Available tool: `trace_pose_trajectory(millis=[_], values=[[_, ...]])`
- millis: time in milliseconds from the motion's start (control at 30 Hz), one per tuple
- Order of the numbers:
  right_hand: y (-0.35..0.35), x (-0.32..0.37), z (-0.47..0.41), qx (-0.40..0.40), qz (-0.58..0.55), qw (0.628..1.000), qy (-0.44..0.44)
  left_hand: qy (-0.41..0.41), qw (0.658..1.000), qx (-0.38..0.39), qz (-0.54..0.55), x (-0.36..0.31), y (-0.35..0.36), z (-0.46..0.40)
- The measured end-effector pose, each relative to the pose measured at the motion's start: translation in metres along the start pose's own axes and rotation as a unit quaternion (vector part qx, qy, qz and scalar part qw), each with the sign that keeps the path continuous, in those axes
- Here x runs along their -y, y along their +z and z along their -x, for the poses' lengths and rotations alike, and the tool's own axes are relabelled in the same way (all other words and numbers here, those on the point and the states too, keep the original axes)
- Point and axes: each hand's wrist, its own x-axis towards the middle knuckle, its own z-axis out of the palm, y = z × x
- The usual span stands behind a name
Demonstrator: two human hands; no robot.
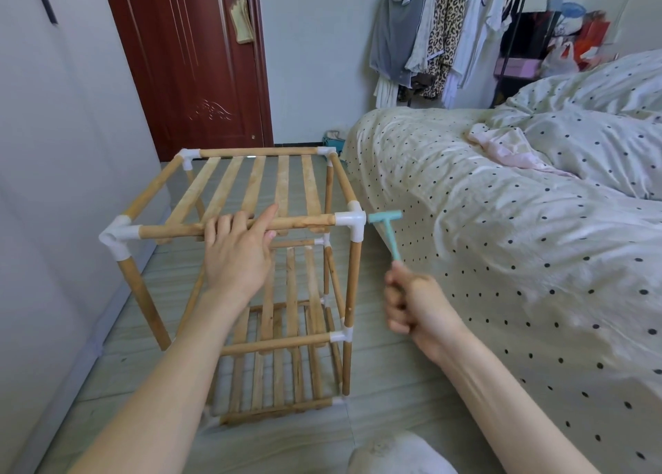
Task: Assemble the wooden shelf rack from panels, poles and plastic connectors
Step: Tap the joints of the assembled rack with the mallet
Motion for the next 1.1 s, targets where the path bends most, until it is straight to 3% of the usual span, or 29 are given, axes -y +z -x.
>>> trace_pose_trajectory(millis=[100,233,333,367,500,633,700,800,900,1000,1067,1100], values=[[-0.002,0.006,-0.003,-0.105,-0.091,0.988,-0.067,0.002,1.0,-0.002,0.003,0.0,-0.001,0.002],[0.004,-0.01,0.001,0.002,0.006,1.0,-0.009,0.006,1.0,-0.005,0.004,0.0,-0.001,0.001],[-0.001,-0.003,-0.002,-0.105,-0.095,0.988,-0.053,0.007,1.0,-0.003,0.004,0.0,-0.001,0.001],[0.0,-0.003,-0.002,-0.113,-0.083,0.988,-0.06,0.007,1.0,-0.003,0.003,0.0,-0.001,0.0],[0.007,-0.017,0.005,0.055,0.078,0.995,0.016,0.013,1.0,0.0,0.005,-0.001,-0.002,-0.002],[0.002,-0.006,0.002,-0.041,0.082,0.995,-0.047,0.038,0.997,-0.018,0.065,0.015,-0.008,-0.001],[-0.001,-0.006,0.002,-0.083,0.171,0.975,-0.114,0.019,0.997,-0.031,0.07,0.023,-0.011,0.001],[-0.006,-0.009,0.003,-0.114,0.339,0.897,-0.261,-0.004,0.998,-0.029,0.051,0.023,-0.014,0.003],[-0.004,-0.003,0.006,-0.1,0.368,0.854,-0.353,-0.016,0.999,-0.019,0.043,0.018,-0.016,0.002],[0.0,0.006,0.007,-0.196,0.317,0.807,-0.459,-0.028,0.999,-0.022,0.034,0.014,-0.016,0.001],[0.001,0.007,0.006,-0.205,0.312,0.811,-0.45,-0.034,0.999,-0.03,0.028,0.009,-0.016,0.003],[0.002,0.005,0.003,-0.171,0.386,0.818,-0.391,-0.037,0.998,-0.034,0.027,0.007,-0.015,0.004]])
